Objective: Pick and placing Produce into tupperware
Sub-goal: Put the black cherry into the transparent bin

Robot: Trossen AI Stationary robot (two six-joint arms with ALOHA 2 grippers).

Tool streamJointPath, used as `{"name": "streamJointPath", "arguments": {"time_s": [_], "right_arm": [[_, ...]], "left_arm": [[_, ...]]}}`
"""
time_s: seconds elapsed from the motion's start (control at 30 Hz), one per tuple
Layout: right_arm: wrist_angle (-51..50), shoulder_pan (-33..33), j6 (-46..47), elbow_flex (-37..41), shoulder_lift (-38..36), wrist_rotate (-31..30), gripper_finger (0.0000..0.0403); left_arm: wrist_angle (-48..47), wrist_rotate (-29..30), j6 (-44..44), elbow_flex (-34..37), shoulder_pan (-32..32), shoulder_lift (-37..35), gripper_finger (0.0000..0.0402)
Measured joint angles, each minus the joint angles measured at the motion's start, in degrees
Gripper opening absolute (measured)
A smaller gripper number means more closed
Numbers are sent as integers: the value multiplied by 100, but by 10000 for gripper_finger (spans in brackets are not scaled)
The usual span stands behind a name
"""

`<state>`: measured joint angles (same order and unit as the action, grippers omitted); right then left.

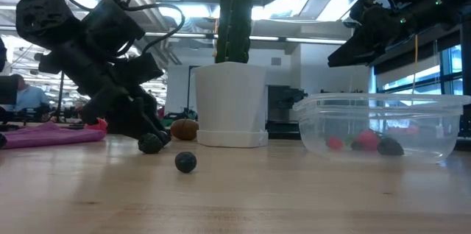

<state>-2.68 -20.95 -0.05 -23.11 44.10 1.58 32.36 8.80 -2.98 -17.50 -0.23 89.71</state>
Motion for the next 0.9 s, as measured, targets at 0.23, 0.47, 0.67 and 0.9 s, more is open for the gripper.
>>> {"name": "streamJointPath", "arguments": {"time_s": [0.23, 0.47, 0.67, 0.9], "right_arm": [[0, 0, 0, 0, 0, 0, 188], [-1, 0, 0, 0, 0, 0, 188], [0, 0, 0, 0, 0, 0, 188], [-1, 0, 2, 0, 0, 0, 188]], "left_arm": [[-7, -1, 4, 0, 0, 0, 150], [26, 10, 7, 4, 0, 0, 101], [480, -194, -141, 11, 7, -9, 115], [557, -646, -282, -378, -10, -9, 110]]}}
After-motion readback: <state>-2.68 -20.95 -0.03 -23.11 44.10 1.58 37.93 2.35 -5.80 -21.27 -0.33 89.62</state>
